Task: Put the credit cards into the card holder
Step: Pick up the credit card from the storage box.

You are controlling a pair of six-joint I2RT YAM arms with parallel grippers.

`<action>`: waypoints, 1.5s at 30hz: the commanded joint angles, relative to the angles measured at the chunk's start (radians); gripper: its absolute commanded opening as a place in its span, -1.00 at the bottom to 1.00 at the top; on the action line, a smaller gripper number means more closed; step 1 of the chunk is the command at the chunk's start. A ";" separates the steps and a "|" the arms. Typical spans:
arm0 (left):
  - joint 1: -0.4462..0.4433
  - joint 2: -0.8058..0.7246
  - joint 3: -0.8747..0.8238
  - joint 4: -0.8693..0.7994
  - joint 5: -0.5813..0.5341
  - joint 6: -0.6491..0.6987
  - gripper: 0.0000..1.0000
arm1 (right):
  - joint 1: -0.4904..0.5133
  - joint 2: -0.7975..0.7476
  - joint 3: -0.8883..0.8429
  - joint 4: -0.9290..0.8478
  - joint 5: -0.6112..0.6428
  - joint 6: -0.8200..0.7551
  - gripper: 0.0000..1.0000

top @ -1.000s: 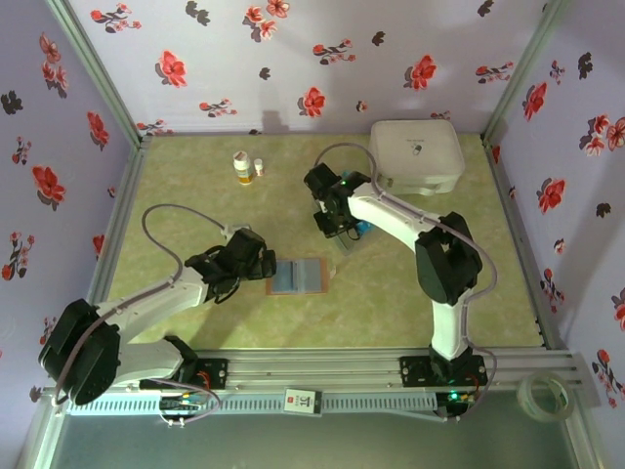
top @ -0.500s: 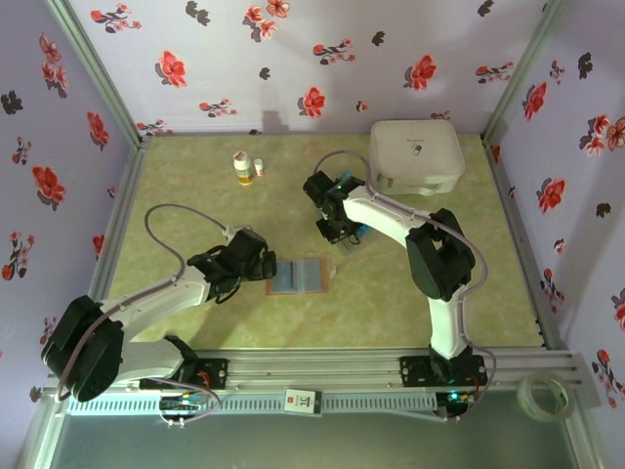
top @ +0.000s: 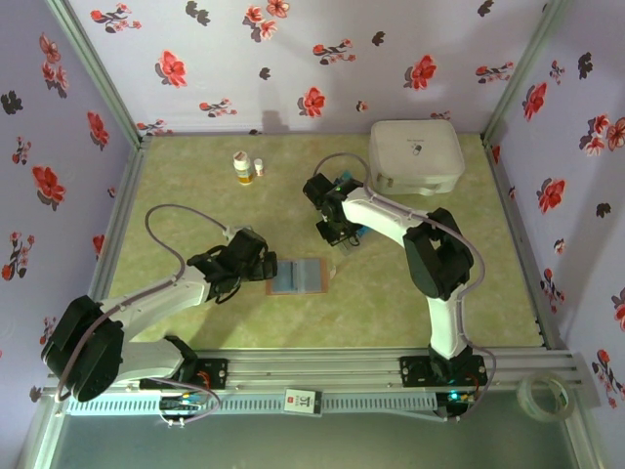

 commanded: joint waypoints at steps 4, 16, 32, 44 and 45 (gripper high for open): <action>0.009 0.002 -0.020 0.023 0.016 -0.011 0.99 | 0.004 0.027 0.010 -0.004 0.022 -0.011 -0.64; 0.009 0.011 -0.023 0.034 0.024 -0.015 0.99 | 0.004 0.027 0.026 -0.012 0.019 -0.020 -0.71; 0.008 0.024 -0.019 0.039 0.034 -0.017 0.99 | 0.004 0.017 0.036 -0.021 0.022 -0.029 -0.87; 0.008 0.013 0.010 -0.004 0.028 0.006 0.99 | 0.011 -0.114 0.083 -0.118 -0.001 -0.054 -1.00; 0.009 0.011 0.017 -0.012 0.026 0.011 0.99 | 0.010 -0.131 0.083 -0.125 -0.003 -0.055 -1.00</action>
